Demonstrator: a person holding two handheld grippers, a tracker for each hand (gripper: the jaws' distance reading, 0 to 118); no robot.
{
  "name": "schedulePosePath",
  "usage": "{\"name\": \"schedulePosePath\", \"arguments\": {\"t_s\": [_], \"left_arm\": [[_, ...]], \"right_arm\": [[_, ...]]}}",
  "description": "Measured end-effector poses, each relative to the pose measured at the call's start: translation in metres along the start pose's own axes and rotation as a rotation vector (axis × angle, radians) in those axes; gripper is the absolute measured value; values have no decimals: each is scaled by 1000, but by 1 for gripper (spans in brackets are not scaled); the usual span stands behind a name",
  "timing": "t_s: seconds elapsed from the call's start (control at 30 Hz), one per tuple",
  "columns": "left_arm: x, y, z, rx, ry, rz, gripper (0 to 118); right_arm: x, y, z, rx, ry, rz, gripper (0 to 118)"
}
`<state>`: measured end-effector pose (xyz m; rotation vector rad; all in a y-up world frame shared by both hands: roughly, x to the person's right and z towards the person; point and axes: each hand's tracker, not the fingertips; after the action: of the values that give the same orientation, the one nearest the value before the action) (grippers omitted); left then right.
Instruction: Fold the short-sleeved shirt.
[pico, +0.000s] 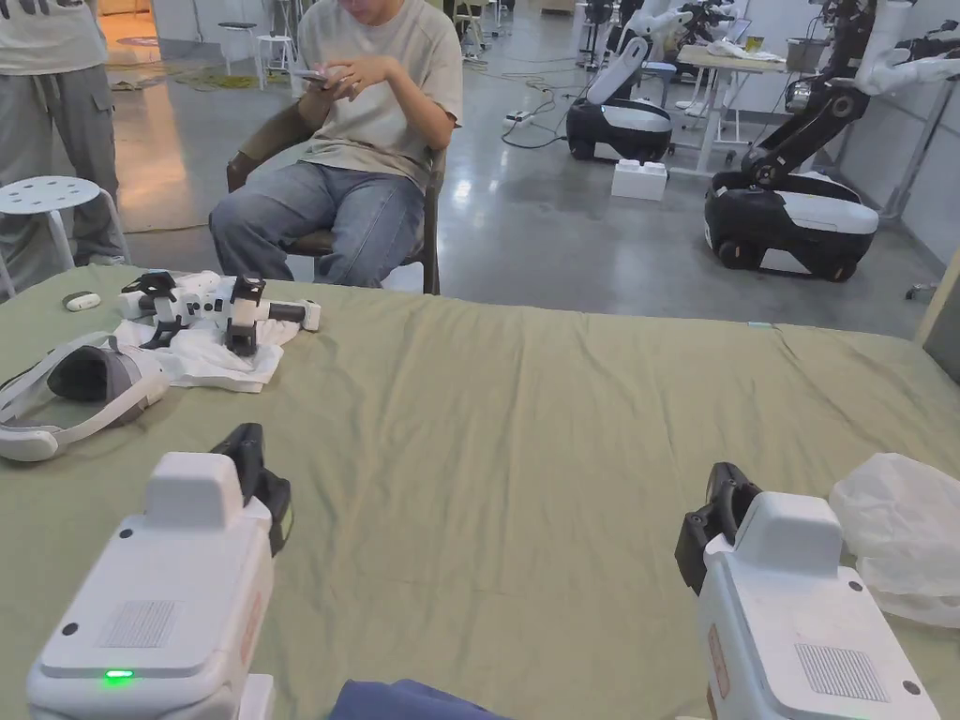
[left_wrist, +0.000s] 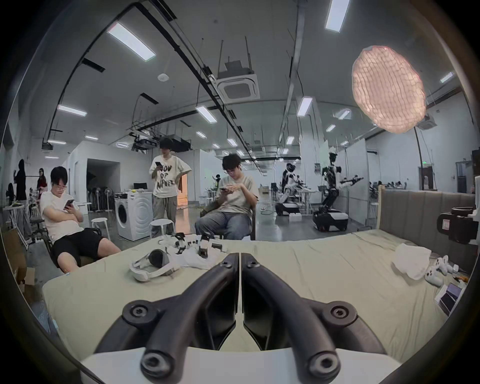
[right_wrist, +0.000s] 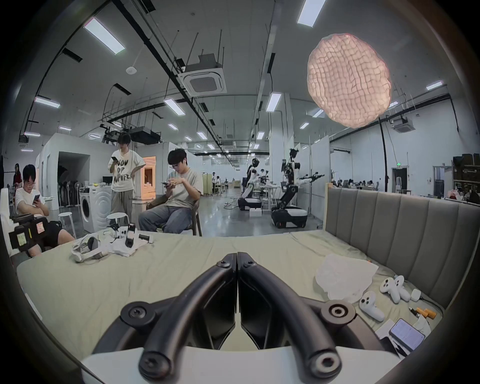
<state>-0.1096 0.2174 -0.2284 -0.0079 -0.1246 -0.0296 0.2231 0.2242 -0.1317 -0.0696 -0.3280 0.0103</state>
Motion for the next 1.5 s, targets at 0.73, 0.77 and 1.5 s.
{"name": "schedulePosePath", "arguments": {"t_s": [0.73, 0.77, 1.5], "left_arm": [[-45, -96, 41, -388, -130, 63, 3], [-48, -104, 41, -425, -148, 78, 3], [-59, -225, -63, -1106, -770, 642, 84]], "right_arm": [[-93, -183, 49, -541, 265, 93, 0], [-95, -188, 45, -554, 270, 88, 0], [-94, -214, 19, -590, 166, 53, 0]]}}
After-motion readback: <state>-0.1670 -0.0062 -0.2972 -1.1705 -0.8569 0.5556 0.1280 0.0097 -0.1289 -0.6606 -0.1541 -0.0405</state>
